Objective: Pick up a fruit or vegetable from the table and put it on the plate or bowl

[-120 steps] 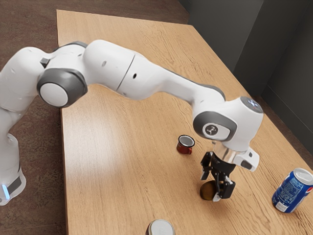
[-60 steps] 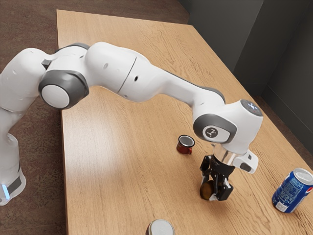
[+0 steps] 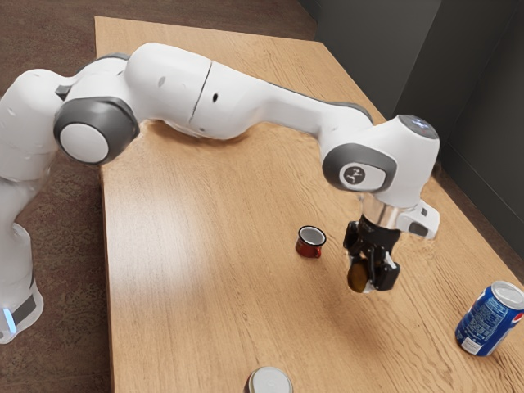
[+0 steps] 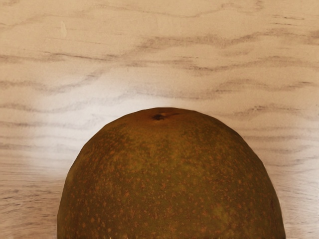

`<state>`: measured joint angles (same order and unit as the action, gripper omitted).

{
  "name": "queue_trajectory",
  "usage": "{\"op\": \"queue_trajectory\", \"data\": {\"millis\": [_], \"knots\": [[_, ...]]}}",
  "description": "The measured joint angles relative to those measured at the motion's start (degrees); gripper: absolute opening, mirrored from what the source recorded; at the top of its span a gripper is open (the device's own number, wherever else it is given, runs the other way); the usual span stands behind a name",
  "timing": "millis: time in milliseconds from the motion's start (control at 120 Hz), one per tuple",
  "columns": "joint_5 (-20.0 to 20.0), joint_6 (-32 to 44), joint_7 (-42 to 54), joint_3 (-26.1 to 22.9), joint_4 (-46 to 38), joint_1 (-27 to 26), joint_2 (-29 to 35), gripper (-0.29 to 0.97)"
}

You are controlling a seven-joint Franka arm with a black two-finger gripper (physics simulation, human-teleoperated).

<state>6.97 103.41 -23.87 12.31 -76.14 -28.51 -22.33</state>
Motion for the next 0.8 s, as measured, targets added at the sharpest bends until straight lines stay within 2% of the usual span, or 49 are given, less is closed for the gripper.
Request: {"op": "queue_trajectory", "data": {"millis": [150, 217, 617, 800], "knots": [[0.11, -4.27, 0.47, 12.19, -0.10, 0.43, 5.86, 0.25], [0.32, -5.90, 0.85, 14.70, -0.25, 3.50, 6.25, 0.25], [0.30, -14.26, 2.87, 15.71, -2.71, 24.03, 5.59, 0.24], [-0.02, -15.43, 3.77, 15.71, -5.35, 30.11, 5.51, 0.24]]}}
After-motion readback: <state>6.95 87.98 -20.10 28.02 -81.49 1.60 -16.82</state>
